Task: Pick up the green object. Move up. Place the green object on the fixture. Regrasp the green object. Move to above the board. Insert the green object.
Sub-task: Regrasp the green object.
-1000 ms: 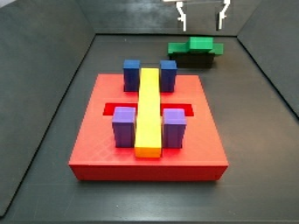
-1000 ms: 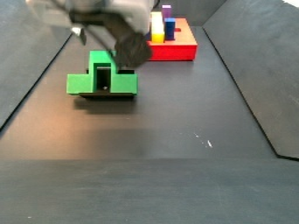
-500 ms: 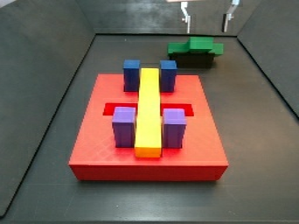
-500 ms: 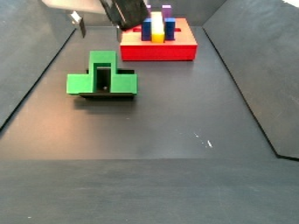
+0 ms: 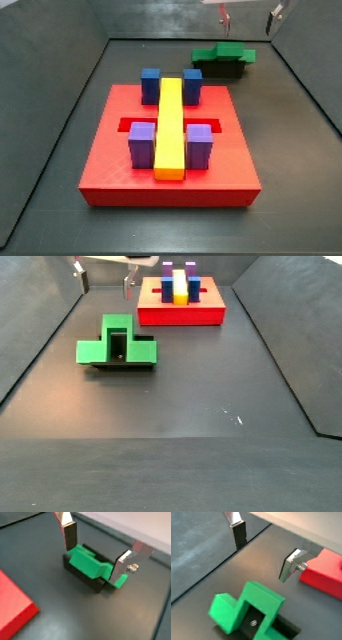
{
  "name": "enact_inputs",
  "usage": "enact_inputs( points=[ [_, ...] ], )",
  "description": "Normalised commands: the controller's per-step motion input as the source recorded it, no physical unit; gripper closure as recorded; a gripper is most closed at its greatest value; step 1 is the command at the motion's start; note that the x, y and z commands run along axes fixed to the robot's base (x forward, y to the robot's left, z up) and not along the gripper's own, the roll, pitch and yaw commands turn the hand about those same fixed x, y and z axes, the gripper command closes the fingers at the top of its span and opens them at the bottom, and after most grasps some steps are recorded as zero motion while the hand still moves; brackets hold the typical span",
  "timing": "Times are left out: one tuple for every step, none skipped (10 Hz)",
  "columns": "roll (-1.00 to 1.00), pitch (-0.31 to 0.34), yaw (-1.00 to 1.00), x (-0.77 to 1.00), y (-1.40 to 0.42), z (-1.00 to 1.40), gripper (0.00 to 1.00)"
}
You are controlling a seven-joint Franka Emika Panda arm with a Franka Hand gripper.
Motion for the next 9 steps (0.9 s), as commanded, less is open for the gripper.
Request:
enact_inputs(
  points=[
    [1.00, 0.134, 0.29, 0.01, 0.11, 0.00, 0.00],
    [1.00, 0.146, 0.29, 0.01, 0.11, 0.00, 0.00],
    [1.00, 0.169, 0.29, 0.00, 0.11, 0.00, 0.00],
    [1.00, 0.169, 0.29, 0.00, 0.10, 0.00, 0.00],
    [1.00, 0.023, 0.30, 0.01, 0.00, -0.05, 0.00],
    [0.76, 0.000, 0.29, 0.20, -0.12, -0.17, 0.00],
    [0.92, 0.000, 0.31, 0.08, -0.12, -0.28, 0.00],
    [0.99, 0.000, 0.33, 0.00, -0.07, -0.26, 0.00],
    [1.00, 0.000, 0.33, 0.00, -0.02, -0.19, 0.00]
  ],
)
